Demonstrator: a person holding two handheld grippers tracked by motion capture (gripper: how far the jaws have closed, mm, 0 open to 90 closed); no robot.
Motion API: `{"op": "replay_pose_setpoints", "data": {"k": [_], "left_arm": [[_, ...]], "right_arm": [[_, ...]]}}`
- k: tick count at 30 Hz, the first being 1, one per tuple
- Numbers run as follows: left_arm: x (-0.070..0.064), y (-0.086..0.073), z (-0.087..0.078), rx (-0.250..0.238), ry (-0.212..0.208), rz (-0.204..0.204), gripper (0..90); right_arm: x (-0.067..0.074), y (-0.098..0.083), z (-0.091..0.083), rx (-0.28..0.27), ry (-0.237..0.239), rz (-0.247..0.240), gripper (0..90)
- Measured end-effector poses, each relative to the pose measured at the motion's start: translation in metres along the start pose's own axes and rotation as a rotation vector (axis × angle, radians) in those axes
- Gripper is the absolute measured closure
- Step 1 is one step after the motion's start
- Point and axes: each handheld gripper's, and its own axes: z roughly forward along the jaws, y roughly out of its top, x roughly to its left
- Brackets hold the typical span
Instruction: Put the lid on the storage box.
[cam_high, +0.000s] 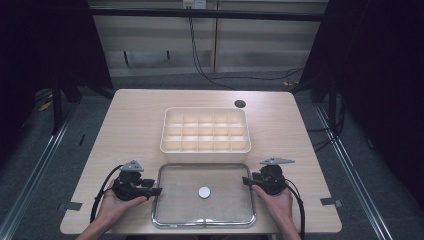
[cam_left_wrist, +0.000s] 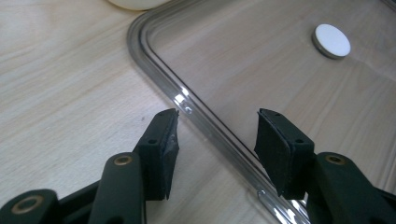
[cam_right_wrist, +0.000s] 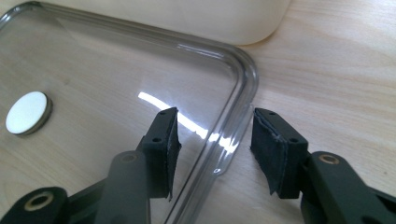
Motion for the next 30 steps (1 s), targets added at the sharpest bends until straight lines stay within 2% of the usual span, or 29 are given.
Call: {"op": "replay_pose_setpoints", "data": {"k": [1,3,5,7,8,10,12,15,19,24,26,30], "left_arm": [[0.000,0.000,0.000,0.001,-0.016,-0.008,47.1],[-0.001,0.001,0.001,0.000,-0.021,-0.005,47.1],[-0.003,0.000,0.002,-0.001,-0.009,0.007,47.3],[-0.006,0.000,0.001,0.012,0.029,0.018,49.1],[-0.006,0.000,0.000,0.012,0.033,0.020,47.8],[-0.005,-0.001,0.000,0.005,0.027,0.028,47.4],[-0.005,-0.001,0.001,0.002,-0.007,0.019,47.4],[-0.009,-0.001,0.003,-0.001,0.006,0.040,47.2],[-0.009,-0.001,0.003,-0.005,0.004,0.041,46.4],[-0.010,-0.001,0.004,-0.013,0.021,0.038,46.3],[-0.009,-0.001,0.004,-0.010,0.012,0.033,46.3],[-0.007,0.000,0.004,-0.009,0.005,0.029,47.1]], "right_arm": [[0.001,0.000,0.001,0.002,-0.002,-0.013,52.3],[0.003,0.000,0.001,0.003,-0.005,-0.026,52.7],[0.003,-0.001,0.001,-0.001,-0.004,-0.014,54.1],[0.002,-0.001,0.001,-0.007,-0.003,-0.011,54.6],[0.002,-0.001,0.001,-0.007,-0.001,-0.010,54.7],[0.001,-0.001,0.000,-0.004,0.001,-0.006,54.6],[0.000,-0.001,0.001,-0.014,0.007,0.000,54.3],[0.000,-0.002,0.002,-0.026,0.008,0.016,54.2],[0.001,-0.002,0.001,-0.026,0.004,0.035,54.2],[-0.008,-0.004,0.001,-0.051,0.055,0.135,58.8],[-0.014,-0.006,0.000,-0.064,0.093,0.201,60.3],[-0.020,-0.008,0.000,-0.079,0.132,0.266,61.7]]}}
